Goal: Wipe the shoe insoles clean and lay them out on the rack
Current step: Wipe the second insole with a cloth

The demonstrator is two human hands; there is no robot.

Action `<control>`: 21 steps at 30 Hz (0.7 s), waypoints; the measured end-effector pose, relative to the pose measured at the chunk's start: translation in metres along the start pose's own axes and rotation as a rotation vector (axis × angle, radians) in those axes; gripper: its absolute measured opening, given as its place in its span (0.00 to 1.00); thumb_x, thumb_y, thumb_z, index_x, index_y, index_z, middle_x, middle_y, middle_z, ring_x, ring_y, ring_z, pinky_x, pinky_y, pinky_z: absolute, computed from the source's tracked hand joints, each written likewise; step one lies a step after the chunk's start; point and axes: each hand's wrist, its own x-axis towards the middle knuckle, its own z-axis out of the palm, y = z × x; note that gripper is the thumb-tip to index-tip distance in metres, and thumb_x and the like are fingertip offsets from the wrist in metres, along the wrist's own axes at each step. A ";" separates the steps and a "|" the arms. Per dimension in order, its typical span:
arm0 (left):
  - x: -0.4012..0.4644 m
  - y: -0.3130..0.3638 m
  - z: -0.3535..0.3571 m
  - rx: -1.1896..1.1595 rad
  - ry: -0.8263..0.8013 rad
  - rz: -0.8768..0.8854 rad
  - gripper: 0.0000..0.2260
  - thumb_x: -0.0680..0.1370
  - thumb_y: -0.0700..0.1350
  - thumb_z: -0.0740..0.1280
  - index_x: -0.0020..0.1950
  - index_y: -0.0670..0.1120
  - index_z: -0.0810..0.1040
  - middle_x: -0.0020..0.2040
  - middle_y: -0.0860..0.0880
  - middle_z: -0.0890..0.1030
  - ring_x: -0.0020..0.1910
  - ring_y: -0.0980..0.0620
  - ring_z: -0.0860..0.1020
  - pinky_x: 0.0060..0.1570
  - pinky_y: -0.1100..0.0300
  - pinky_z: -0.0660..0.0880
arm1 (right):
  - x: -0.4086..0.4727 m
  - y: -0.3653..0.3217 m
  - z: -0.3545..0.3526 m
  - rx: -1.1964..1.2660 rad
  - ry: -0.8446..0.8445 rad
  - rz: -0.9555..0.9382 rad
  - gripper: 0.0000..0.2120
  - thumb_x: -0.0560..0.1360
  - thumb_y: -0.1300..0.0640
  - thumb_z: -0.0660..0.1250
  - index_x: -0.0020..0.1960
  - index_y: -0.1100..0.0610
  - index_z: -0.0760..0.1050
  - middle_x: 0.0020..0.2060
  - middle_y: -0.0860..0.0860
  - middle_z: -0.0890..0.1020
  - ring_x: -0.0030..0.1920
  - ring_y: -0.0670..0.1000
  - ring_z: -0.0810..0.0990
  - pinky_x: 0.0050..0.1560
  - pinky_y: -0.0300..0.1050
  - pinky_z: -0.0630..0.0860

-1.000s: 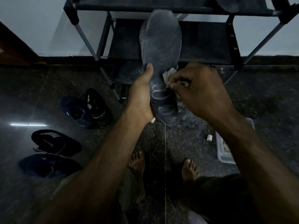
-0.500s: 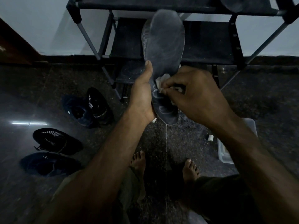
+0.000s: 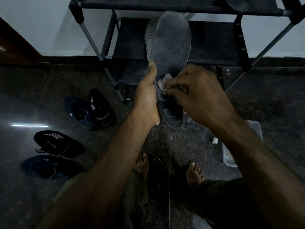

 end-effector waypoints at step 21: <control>0.000 -0.003 0.005 -0.022 0.040 -0.014 0.22 0.83 0.57 0.54 0.53 0.42 0.80 0.46 0.44 0.84 0.45 0.47 0.83 0.49 0.55 0.81 | 0.000 -0.007 0.001 0.121 -0.022 0.030 0.05 0.74 0.58 0.72 0.49 0.54 0.84 0.41 0.49 0.77 0.41 0.47 0.77 0.42 0.43 0.76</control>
